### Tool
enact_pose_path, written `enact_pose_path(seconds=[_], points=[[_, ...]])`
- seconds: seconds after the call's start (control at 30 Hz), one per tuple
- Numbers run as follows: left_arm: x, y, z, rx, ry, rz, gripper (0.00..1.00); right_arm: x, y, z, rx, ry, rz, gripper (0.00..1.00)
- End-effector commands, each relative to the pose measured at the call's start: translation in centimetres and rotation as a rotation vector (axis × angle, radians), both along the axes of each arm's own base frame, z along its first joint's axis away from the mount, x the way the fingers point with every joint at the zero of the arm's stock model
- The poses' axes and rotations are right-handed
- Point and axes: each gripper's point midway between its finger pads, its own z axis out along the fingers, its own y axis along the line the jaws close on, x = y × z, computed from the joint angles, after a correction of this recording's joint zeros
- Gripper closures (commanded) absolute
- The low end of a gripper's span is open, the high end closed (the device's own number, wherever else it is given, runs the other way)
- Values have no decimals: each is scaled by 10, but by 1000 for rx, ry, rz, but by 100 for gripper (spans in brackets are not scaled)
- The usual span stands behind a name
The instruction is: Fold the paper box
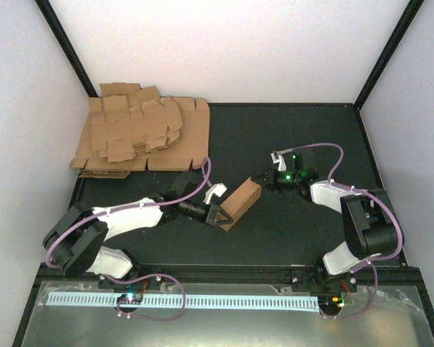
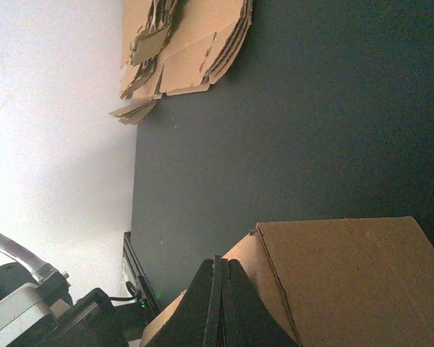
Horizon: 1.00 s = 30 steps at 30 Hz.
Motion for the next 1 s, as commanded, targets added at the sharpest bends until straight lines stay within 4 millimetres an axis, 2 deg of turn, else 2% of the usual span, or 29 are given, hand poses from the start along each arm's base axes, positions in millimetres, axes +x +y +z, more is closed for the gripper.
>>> enact_pose_path(seconds=[0.0, 0.17, 0.23, 0.4, 0.6, 0.7, 0.83, 0.97], points=[[3, -8, 25, -93, -39, -25, 98, -6, -8, -21, -57, 48, -24, 98], [9, -6, 66, -139, -145, 5, 98, -4, -8, -18, -59, 40, -26, 98], [15, -2, 70, -137, -163, 34, 98, -4, -8, -17, -57, 41, -26, 98], [31, 0, 47, -105, -111, 73, 98, -4, -8, -17, -58, 40, -24, 98], [23, 2, 5, -76, -31, 60, 98, -4, -8, -18, -60, 38, -23, 98], [17, 2, -9, -62, -3, 47, 98, -4, -8, -18, -59, 38, -24, 98], [18, 3, -12, -40, -7, 44, 98, -3, -8, -20, -60, 38, -24, 98], [24, 1, 12, -52, -54, 53, 98, -4, -7, -20, -58, 40, -24, 98]])
